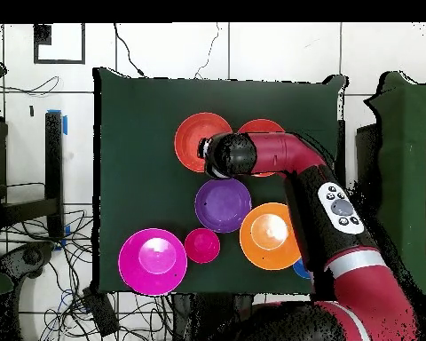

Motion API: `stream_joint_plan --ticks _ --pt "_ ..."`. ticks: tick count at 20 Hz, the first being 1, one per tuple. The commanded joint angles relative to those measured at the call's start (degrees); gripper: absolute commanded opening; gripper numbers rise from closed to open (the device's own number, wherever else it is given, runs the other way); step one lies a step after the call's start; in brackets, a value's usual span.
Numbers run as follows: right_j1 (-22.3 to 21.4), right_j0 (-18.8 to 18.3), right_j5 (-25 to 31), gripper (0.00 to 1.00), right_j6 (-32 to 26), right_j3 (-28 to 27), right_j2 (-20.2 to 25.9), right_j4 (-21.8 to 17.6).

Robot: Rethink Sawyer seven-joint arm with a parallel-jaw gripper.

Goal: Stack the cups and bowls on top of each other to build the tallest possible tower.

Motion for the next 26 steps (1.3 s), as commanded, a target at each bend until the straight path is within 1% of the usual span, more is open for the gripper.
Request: stream_joint_plan --ticks 1,5,13,26 --pt "0.7 2.1 1.4 0.00 1.3 -4.3 -5.6 -3.9" --pt "0.8 3.1 0.6 0.00 2.5 -4.8 -7.6 -4.0" --pt "3.8 5.3 -2.8 0.00 4.0 -6.7 -9.8 -3.4" --pt "6.4 6.5 -4.9 0.00 3.5 -8.6 -10.7 -2.0"
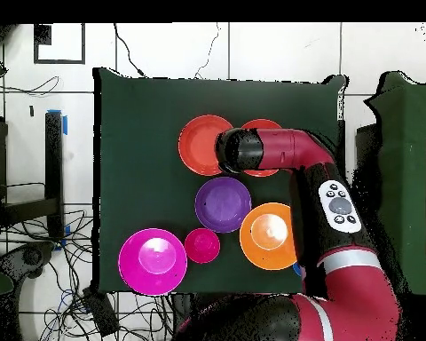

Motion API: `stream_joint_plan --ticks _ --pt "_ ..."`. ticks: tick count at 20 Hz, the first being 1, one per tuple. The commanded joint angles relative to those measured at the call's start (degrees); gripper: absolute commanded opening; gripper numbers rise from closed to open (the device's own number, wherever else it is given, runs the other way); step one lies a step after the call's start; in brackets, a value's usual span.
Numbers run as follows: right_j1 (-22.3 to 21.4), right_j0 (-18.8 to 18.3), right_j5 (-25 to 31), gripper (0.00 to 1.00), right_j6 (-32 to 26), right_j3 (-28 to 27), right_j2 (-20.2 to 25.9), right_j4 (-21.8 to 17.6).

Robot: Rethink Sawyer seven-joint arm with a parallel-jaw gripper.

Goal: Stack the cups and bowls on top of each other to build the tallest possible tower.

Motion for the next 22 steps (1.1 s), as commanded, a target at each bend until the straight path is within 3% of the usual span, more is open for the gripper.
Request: stream_joint_plan --ticks 1,12,19,22 --pt "5.0 1.8 -3.9 0.00 3.7 -2.4 -1.4 -1.7" --pt "9.6 4.9 -9.4 0.00 8.1 -3.9 -2.6 0.4" --pt "6.9 6.7 -8.8 0.00 9.0 -1.3 -4.5 3.0" --pt "2.3 6.9 -5.3 0.00 7.7 1.4 -5.5 4.5"
